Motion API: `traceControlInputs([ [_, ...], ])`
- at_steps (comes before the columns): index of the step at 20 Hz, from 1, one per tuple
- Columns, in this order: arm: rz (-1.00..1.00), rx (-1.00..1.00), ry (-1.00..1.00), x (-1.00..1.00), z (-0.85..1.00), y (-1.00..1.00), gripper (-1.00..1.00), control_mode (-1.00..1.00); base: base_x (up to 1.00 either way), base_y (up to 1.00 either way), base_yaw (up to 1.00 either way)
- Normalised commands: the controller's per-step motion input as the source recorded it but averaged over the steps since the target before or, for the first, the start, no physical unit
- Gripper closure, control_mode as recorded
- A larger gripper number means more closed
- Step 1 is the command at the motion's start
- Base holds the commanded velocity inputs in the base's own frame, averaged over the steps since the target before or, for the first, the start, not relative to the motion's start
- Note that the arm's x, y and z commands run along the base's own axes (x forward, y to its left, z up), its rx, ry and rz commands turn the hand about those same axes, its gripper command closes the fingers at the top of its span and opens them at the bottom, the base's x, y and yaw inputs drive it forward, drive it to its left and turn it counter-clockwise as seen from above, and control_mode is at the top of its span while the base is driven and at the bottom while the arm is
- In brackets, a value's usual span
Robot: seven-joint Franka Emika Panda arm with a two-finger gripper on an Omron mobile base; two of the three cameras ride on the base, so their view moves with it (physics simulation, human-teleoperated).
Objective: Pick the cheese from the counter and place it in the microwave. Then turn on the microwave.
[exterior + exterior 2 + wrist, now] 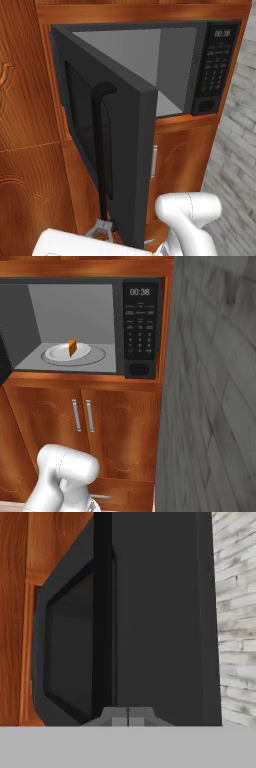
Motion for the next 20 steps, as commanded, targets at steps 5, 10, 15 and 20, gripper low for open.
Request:
traceControlInputs([
  [5,-0.17,0.0,0.0,0.48,-0.15,0.12,1.0,-1.0,0.0,0.0,0.0],
  [10,-0.2,-0.01,0.0,0.46,-0.14,0.07,1.0,-1.0,0.0,0.0,0.0],
  [15,-0.2,-0.02,0.0,0.43,-0.12,0.05,1.0,-1.0,0.0,0.0,0.0],
  [20,-0.19,-0.03,0.0,0.25,-0.02,-0.02,1.0,-1.0,0.0,0.0,0.0],
])
